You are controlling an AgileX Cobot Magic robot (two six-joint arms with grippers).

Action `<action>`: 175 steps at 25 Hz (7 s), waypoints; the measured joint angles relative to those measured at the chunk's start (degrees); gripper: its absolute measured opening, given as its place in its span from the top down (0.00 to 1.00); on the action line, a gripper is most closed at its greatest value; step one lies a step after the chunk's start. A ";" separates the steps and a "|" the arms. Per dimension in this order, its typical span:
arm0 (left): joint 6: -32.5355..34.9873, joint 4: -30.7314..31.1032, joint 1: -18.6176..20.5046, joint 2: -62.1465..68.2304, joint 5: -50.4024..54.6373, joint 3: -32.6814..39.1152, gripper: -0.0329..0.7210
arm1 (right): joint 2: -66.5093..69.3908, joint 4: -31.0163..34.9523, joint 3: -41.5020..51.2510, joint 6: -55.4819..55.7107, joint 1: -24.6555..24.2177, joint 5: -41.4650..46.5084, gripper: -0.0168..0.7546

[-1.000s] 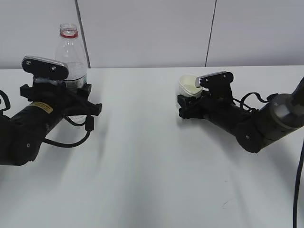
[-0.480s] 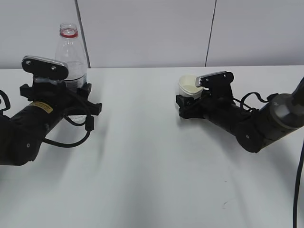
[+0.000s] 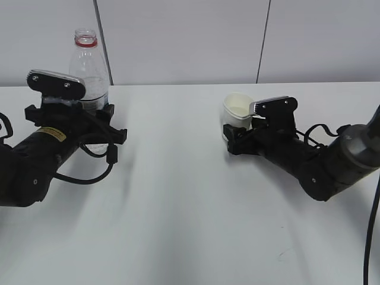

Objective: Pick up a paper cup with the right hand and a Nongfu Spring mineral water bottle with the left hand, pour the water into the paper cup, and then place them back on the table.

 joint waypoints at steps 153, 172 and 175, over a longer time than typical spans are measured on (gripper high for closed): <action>-17.18 18.70 17.76 -23.22 127.52 -49.61 0.22 | -40.44 7.87 -32.56 0.94 0.00 123.08 0.21; -17.51 20.59 17.76 -61.63 127.95 -17.58 0.22 | -72.09 8.40 -1.21 0.84 0.00 123.08 0.21; -17.51 20.59 17.76 -68.15 128.07 -13.96 0.22 | -78.45 8.40 2.56 0.84 0.00 123.08 0.21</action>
